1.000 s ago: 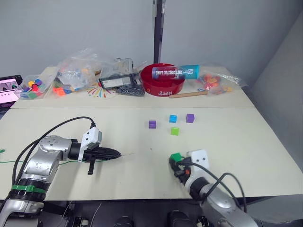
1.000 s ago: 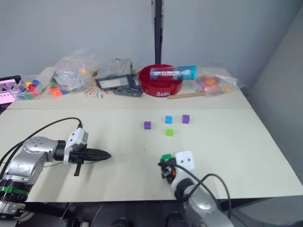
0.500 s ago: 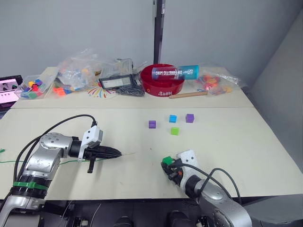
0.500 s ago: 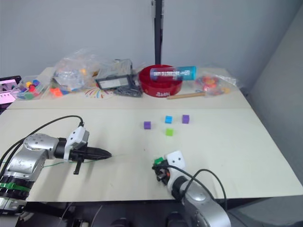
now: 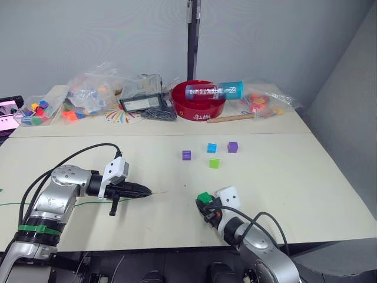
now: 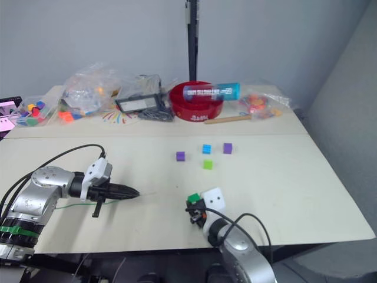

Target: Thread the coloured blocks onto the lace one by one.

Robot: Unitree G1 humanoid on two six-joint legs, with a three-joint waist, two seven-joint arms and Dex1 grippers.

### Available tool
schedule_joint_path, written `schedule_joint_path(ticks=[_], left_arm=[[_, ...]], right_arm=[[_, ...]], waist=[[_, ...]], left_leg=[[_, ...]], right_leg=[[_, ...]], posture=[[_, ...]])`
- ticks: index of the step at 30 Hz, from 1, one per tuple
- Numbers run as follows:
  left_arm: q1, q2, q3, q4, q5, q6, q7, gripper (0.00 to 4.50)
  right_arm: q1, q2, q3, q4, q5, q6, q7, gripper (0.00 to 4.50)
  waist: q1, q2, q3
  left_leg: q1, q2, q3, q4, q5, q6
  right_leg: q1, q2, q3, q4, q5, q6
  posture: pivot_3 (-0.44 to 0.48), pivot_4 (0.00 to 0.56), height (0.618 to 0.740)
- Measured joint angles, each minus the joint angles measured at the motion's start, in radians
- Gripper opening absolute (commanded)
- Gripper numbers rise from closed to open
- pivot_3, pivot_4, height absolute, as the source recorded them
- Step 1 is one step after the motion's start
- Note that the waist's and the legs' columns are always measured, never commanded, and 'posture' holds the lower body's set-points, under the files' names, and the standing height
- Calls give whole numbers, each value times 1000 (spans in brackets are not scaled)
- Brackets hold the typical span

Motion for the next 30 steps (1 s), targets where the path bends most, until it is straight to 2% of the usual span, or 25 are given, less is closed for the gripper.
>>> schedule_joint_path(ticks=[2,6,10,22,24,26,28,30], left_arm=[[-1,-1,0,10,0,-1,-2,0],[8,-1,2,8,0,-3,-2,0],[33,0,4,-15,-1,-3,4,0],[53,11,20,-34,-1,-2,18,0],[59,14,27,-39,-2,-2,19,0],[79,25,38,-56,-2,1,20,0],[84,28,41,-79,-3,1,20,0],[89,30,43,-85,-3,3,21,0]], right_arm=[[8,-5,0,-12,12,-6,20,3290],[-30,-201,-92,-65,119,33,204,4487],[-100,-275,-145,-98,183,50,300,4487],[-146,-292,-128,-87,218,64,362,4487],[-220,-379,-131,-74,252,56,482,4487],[-413,-504,-96,41,256,-6,714,4487],[-528,-551,-99,122,252,-72,848,4487],[-562,-551,-68,171,239,-124,925,4487]], waist=[[2,0,0],[10,-1,1],[8,-1,1],[10,-1,1],[7,-1,1],[-5,0,4],[-2,-1,4],[6,-1,4]], left_leg=[[0,0,0,0,0,0],[-2,-2,1,0,0,0],[-1,0,-1,0,-1,1],[-2,-1,-1,0,-1,1],[-1,-1,0,0,-1,1],[0,0,2,1,-1,1],[0,1,-1,1,-1,2],[-1,2,-3,0,-2,5]], right_leg=[[0,0,0,0,0,0],[0,-2,0,-2,0,1],[0,0,-1,0,-1,-1],[-1,-1,-1,0,-1,-1],[0,-1,-1,0,-1,-1],[0,-1,0,-1,-1,-1],[1,1,-1,0,-1,-1],[0,2,-3,0,-2,-2]], posture=[[0,150,731],[0,150,731],[0,150,731],[0,150,731],[0,150,731],[0,150,731],[0,150,731],[0,150,731]])
